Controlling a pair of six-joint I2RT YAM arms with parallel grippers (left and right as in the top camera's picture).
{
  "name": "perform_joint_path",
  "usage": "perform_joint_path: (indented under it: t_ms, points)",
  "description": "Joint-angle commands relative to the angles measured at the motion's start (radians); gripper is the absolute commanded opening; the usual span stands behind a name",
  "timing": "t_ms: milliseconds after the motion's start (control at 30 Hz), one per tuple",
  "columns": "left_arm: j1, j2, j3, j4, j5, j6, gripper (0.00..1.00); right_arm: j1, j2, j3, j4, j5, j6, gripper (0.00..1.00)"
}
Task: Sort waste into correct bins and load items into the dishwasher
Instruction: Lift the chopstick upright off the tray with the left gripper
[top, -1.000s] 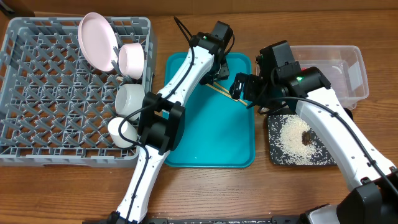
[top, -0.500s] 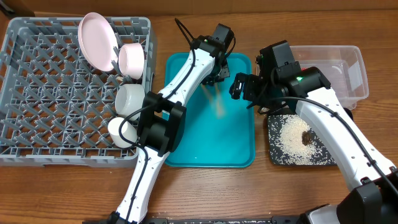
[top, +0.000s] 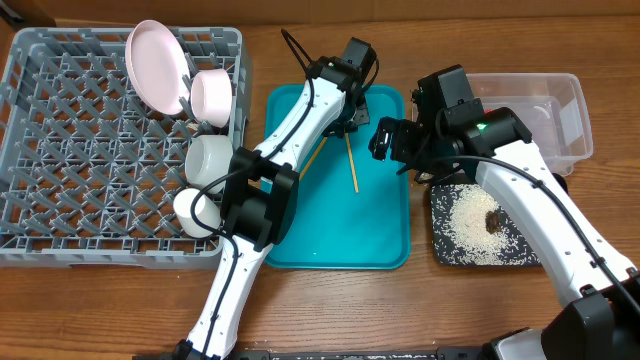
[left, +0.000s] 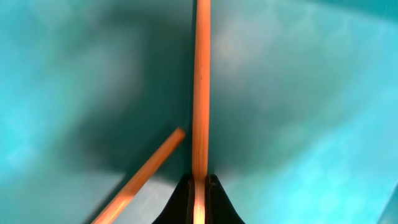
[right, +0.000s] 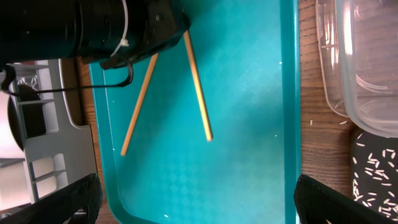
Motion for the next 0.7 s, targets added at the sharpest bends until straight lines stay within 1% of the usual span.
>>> perform_joint_path:
  t_ms: [0,100,200,467,600,667]
  points:
    - [-0.004,0.012,0.062,-0.054,0.023,0.071,0.04,0.004,-0.016,0.027,0.003,0.011,0.0,1.0]
    - [-0.004,-0.014,0.146,-0.116,0.023,0.153,0.04,0.004,-0.016,0.027,0.003,0.011,0.0,1.0]
    - [-0.004,-0.035,0.255,-0.216,0.023,0.242,0.04,0.004,-0.016,0.027,0.003,0.011,0.0,1.0]
    - [0.031,-0.101,0.476,-0.454,0.023,0.368,0.04,0.004,-0.016,0.027,0.003,0.011,0.0,1.0]
    - [0.059,-0.14,0.522,-0.574,0.022,0.406,0.04,0.004,-0.016,0.027,0.003,0.011,0.0,1.0]
    - [0.075,-0.163,0.518,-0.595,0.032,0.447,0.04,0.004,-0.016,0.027,0.003,0.011,0.0,1.0]
